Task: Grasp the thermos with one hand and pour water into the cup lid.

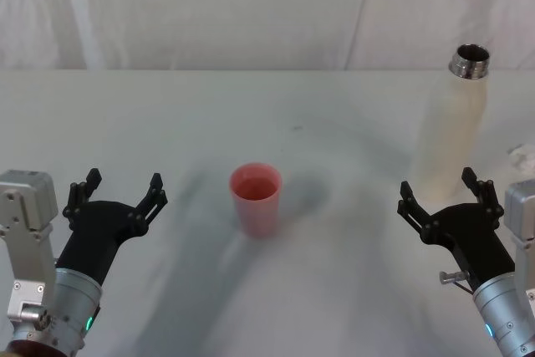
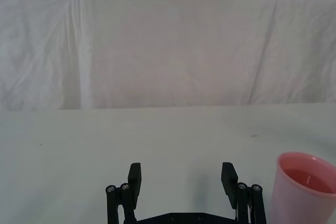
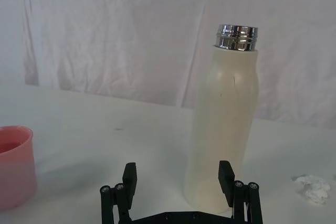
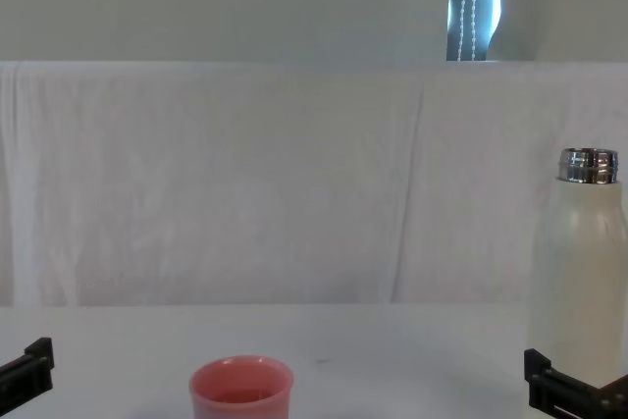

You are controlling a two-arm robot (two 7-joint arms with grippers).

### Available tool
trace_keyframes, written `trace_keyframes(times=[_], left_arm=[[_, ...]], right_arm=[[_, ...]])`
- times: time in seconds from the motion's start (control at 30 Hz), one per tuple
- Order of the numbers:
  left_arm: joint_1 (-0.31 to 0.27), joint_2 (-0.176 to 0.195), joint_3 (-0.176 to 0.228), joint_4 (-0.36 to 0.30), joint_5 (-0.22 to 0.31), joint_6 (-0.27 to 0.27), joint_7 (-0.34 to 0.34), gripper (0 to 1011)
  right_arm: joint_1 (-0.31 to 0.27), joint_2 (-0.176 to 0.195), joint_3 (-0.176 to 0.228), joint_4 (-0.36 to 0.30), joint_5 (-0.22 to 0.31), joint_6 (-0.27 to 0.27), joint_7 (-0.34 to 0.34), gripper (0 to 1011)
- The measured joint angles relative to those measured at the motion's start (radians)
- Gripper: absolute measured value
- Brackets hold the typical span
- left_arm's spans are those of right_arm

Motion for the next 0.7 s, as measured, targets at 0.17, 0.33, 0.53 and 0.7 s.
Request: trace_keyframes(times=[0.17,0.33,0.53,0.7], left_arm=[[0.0,0.0,0.0,0.0,0.0,0.0,0.0,1001],[0.0,0.0,0.0,0.0,0.0,0.0,0.0,1001],[0.0,0.0,0.0,0.0,0.0,0.0,0.0,1001],[0.0,0.0,0.0,0.0,0.0,0.0,0.0,1001]], right_arm=[[0.0,0.0,0.0,0.0,0.0,0.0,0.0,1003],[0.0,0.0,0.0,0.0,0.0,0.0,0.0,1003],[0.0,0.0,0.0,0.0,0.0,0.0,0.0,1003],[0.0,0.0,0.0,0.0,0.0,0.0,0.0,1004]])
